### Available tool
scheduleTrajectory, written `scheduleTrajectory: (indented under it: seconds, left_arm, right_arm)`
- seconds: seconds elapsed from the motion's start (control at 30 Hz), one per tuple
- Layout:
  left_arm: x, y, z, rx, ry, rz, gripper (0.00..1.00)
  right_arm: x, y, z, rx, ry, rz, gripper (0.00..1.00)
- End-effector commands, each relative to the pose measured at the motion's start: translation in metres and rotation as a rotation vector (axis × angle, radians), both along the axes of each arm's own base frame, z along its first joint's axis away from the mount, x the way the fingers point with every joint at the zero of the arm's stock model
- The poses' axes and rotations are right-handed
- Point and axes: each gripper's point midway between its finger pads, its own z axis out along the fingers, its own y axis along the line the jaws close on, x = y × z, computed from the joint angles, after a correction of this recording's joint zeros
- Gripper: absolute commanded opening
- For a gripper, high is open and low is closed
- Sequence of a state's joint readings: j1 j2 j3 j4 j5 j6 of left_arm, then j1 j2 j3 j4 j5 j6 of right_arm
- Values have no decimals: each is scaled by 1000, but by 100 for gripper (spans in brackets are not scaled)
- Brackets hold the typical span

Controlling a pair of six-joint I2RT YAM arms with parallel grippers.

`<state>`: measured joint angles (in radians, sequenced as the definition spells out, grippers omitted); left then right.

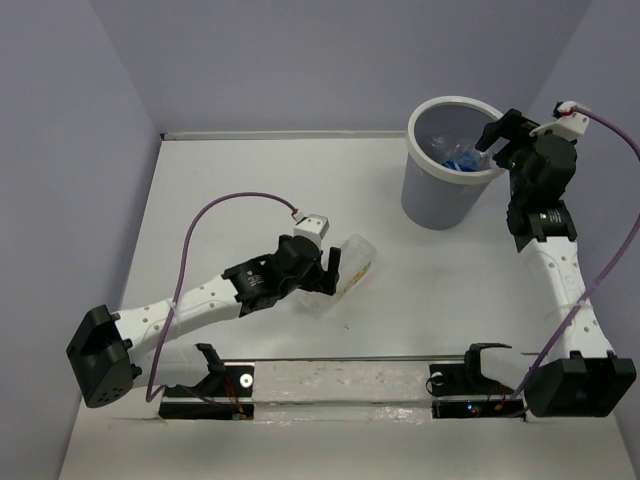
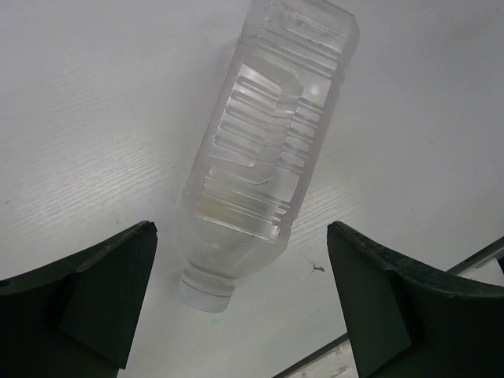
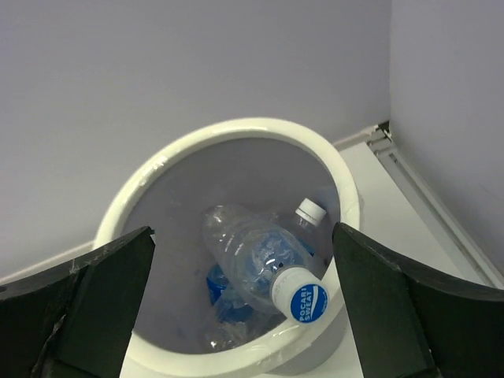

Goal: Put the plastic bottles in the bin

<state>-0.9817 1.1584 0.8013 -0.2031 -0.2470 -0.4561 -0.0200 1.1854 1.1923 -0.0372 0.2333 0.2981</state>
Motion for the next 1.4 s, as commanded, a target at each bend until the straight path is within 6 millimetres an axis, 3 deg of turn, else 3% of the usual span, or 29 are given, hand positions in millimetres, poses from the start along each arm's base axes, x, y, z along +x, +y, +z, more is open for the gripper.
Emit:
scheduleTrajectory:
  seconds: [0.0,0.07,0.2,0.27,0.4,0.5,0.63,0.77,1.0,1.07,1.13,1.23,1.27,1.3,1.37]
  left_arm:
    - [6,-5,14,3,-50,-21,99]
    - [6,-6,12,14,-55,-43,99]
    - [2,-20,-3,26,-42,-132,99]
    - [1,-28,-14,43,-12,-163,99]
    - [13,-40,-12,26,-59,-167,99]
    - [26,-38,-14,75,-90,-132,99]
    - [27,-39,-50,184,-16,-138,99]
    - [20,-45,-68,205,21,-151,99]
    - [22,-30,-76,269,4,-92,99]
    - [24,-29,-70,257,-13,-81,92]
    - [25,-30,-60,229,-41,-74,76]
    - [25,-29,-49,192,-68,-63,41]
    - [24,-29,-40,166,-84,-61,39]
    - [25,-30,-35,144,-96,-57,39]
    - [21,-29,-26,104,-108,-58,33]
  right_arm:
    - [-32,10,52,-9,-115,56,100]
    - [-42,20,60,0,-136,114,100]
    - [-57,57,55,69,-143,307,100]
    - [-61,68,39,87,-120,366,100]
    - [-75,92,17,115,-105,478,100]
    - [-78,96,1,123,-75,502,100]
    - [-85,109,-6,132,-65,558,100]
    - [-91,113,-8,129,-70,573,100]
    - [-98,121,-9,152,-74,611,100]
    - [-102,130,-12,170,-72,650,100]
    - [-110,143,-21,207,-52,708,100]
    - [-117,157,-36,275,-20,746,100]
    - [-121,165,-34,286,-42,768,100]
    - [-121,171,-52,311,-10,774,100]
    - [-120,182,-64,358,11,785,100]
